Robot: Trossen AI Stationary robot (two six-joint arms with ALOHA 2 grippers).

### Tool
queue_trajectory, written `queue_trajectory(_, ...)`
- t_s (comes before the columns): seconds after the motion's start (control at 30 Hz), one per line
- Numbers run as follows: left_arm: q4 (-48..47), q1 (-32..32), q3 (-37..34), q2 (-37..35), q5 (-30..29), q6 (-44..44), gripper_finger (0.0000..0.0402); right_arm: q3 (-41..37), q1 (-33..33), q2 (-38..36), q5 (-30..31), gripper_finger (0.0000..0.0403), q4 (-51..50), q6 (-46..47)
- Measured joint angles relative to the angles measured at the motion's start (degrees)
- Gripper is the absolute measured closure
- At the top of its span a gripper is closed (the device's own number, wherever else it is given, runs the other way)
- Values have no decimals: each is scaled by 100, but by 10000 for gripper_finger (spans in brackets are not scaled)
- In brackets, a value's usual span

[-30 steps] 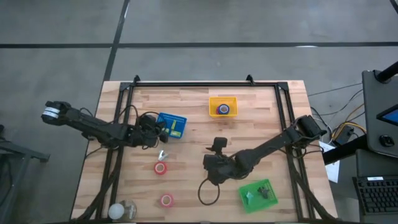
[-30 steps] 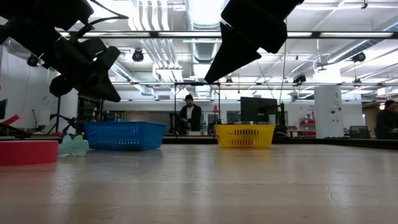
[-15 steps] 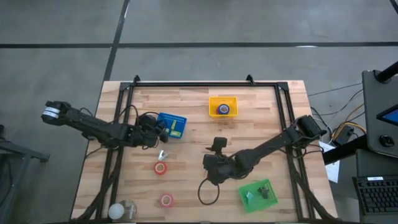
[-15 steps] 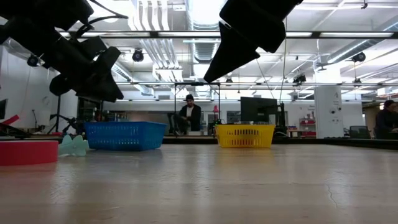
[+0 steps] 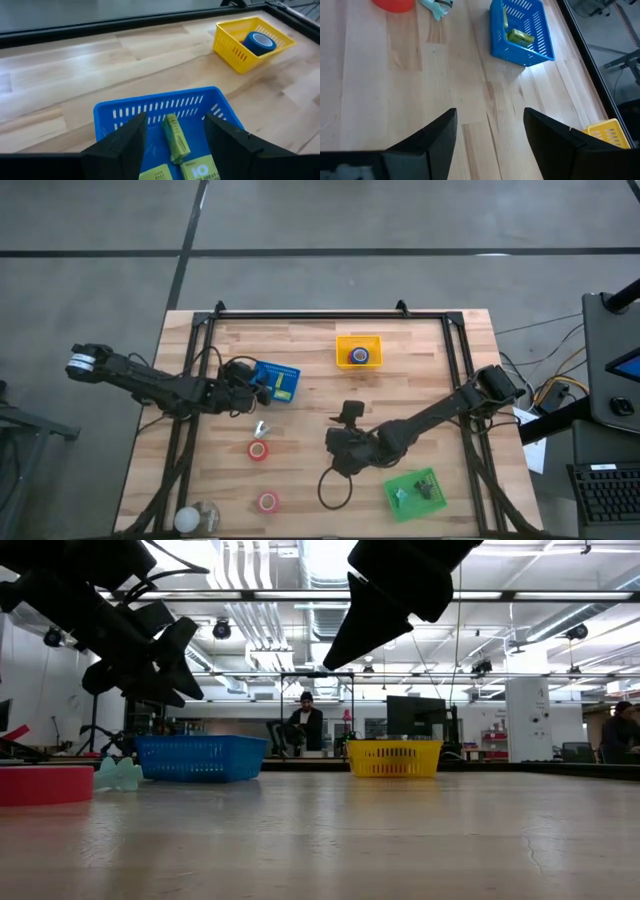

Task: Pick and place Stapler, Stapler remover, tape
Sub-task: Put the light blue staple remover into the green bin

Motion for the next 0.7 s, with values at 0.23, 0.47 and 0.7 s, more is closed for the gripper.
queue_trajectory(0.23,-4,-20,53,-74,170,304,202,-45,-4,0,-2,175,10,0)
queue_trajectory(0.47,25,-335,166,-125,527,344,203,-67,-4,0,-2,182,60,-23)
queue_trajectory(0.7,215,-692,186,-125,514,322,204,-67,-4,0,-2,182,85,-17)
